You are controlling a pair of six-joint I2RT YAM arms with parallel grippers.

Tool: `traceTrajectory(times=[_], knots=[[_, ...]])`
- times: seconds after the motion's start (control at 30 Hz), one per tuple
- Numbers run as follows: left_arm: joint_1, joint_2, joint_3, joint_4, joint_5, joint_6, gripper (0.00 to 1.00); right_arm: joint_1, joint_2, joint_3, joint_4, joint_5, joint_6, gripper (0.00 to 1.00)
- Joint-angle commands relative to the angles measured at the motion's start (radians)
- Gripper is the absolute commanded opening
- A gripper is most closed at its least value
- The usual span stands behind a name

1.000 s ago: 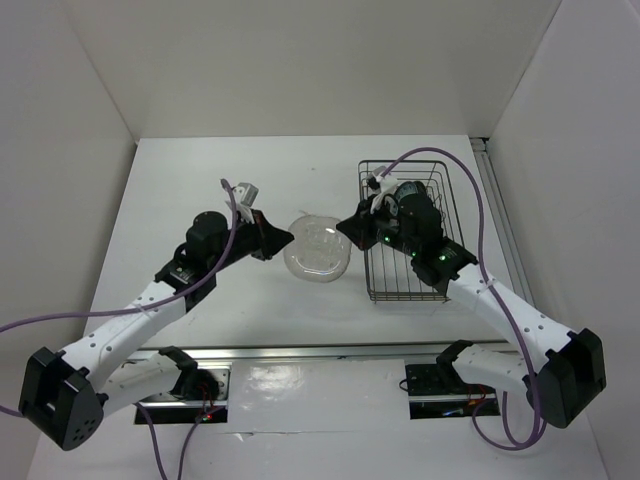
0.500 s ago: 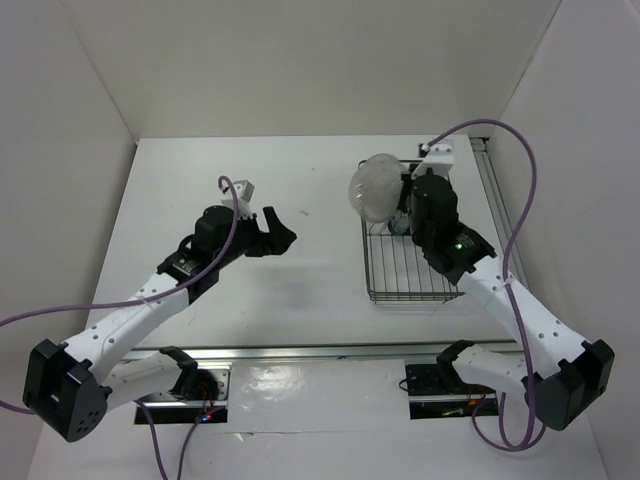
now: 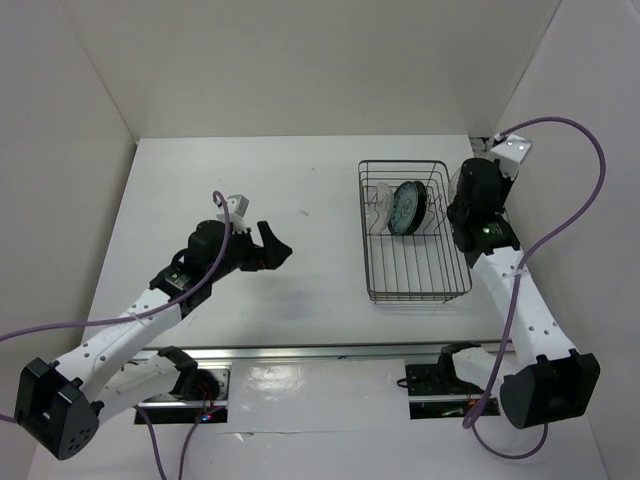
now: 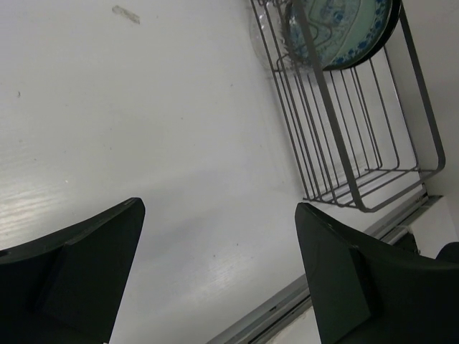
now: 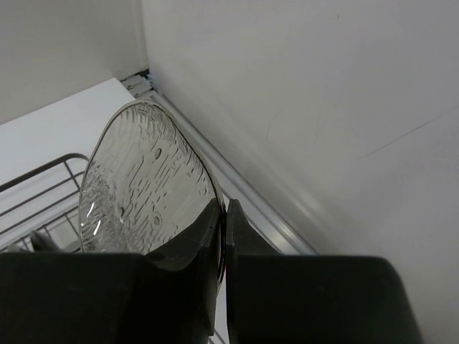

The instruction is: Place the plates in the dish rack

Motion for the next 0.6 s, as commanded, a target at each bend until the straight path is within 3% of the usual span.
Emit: traceTrajectory(times=[0.0,0.33,0.57], knots=[[0.000,-0.002,-0.025,0.078,0.071,-0.032,1.00,-0.030,0.018,-0.023,0.090,-0.059,-0.003,0.00],[-0.009,-0.011,-0.087,0.144,0.122,-0.052,1.00,-0.050,0.084,-0.088,0.289,-0.203,-0.135,0.00],[-0.009,-0.011,-0.097,0.151,0.142,-0.052,1.00,-0.090,0.145,-0.080,0.369,-0.222,-0.224,0.00]])
